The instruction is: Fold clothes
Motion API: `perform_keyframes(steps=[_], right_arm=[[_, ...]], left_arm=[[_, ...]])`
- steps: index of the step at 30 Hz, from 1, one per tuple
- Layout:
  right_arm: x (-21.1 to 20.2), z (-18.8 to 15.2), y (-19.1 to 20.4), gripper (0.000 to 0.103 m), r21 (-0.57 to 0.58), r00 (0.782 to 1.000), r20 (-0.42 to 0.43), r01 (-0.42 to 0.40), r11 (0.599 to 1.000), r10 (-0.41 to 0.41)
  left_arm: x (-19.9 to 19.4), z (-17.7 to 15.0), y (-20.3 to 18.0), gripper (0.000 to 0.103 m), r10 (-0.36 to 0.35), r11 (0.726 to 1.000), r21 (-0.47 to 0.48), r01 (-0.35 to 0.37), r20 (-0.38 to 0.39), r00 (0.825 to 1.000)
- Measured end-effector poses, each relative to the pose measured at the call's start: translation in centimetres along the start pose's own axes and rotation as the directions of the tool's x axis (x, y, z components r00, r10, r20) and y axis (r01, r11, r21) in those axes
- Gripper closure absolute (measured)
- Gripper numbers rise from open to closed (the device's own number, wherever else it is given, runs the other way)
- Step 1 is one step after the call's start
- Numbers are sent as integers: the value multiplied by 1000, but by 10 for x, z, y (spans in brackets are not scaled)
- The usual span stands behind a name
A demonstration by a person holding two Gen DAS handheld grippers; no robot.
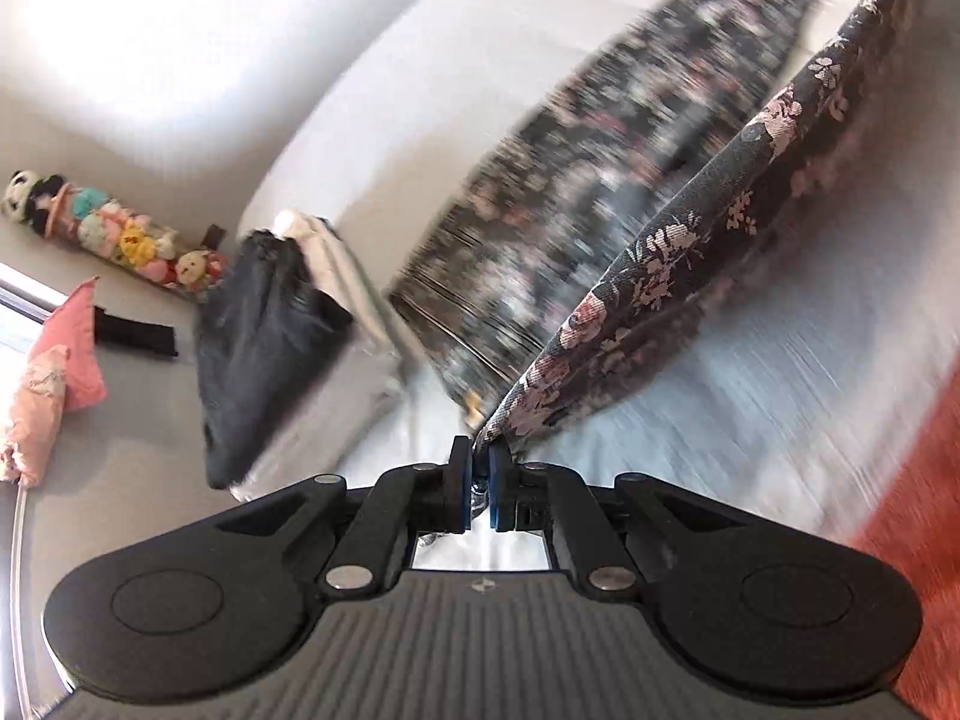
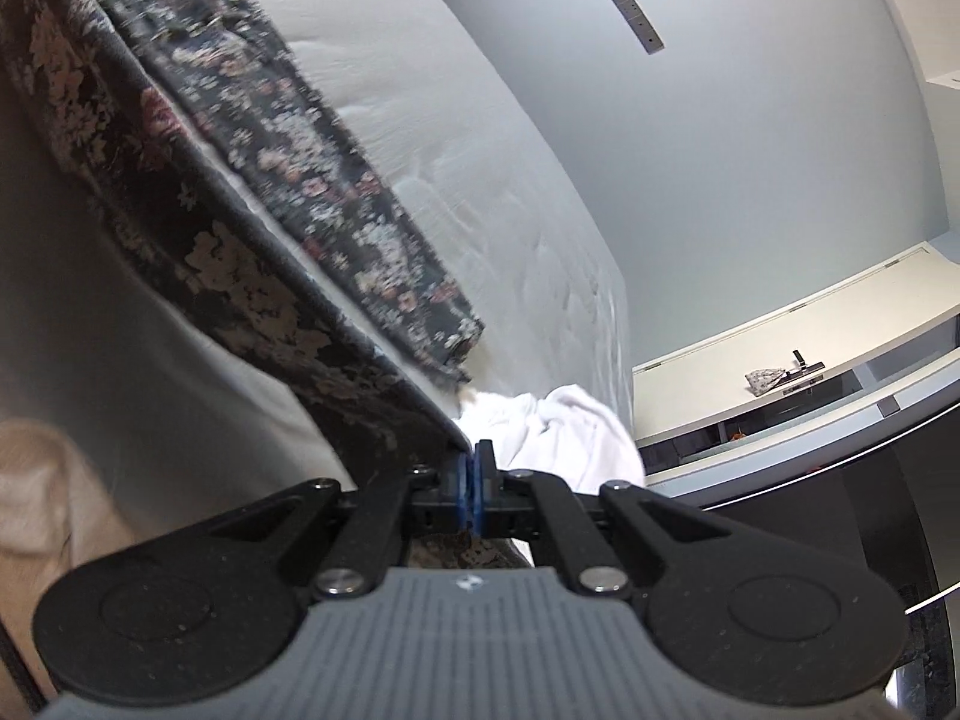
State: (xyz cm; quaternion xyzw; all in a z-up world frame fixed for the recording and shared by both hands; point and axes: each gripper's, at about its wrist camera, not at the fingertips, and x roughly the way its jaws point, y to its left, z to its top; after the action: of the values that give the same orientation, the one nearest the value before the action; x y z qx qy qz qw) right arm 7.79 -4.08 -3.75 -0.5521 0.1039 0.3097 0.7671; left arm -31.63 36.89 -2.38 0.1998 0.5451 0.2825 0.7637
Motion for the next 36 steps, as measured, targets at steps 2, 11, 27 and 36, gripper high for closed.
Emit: perform_keyframes(steps=[2, 11, 27, 36], right_arm=[[13, 14, -10, 101, 16, 1000, -5, -10, 1000, 10], [108, 80, -36, 101, 79, 997, -59, -42, 996, 47], [286, 165, -11, 100, 41, 967, -182, -173, 984, 177], [323, 168, 13, 99, 21, 951, -227, -211, 977, 211]], left_arm=[[9, 18, 16, 97, 11, 999, -32, -11, -1, 1000], [87, 99, 50, 97, 76, 997, -5, -77, -72, 994], [266, 161, 46, 96, 109, 993, 78, -94, -226, 968], [311, 159, 25, 95, 121, 991, 85, -103, -244, 962]])
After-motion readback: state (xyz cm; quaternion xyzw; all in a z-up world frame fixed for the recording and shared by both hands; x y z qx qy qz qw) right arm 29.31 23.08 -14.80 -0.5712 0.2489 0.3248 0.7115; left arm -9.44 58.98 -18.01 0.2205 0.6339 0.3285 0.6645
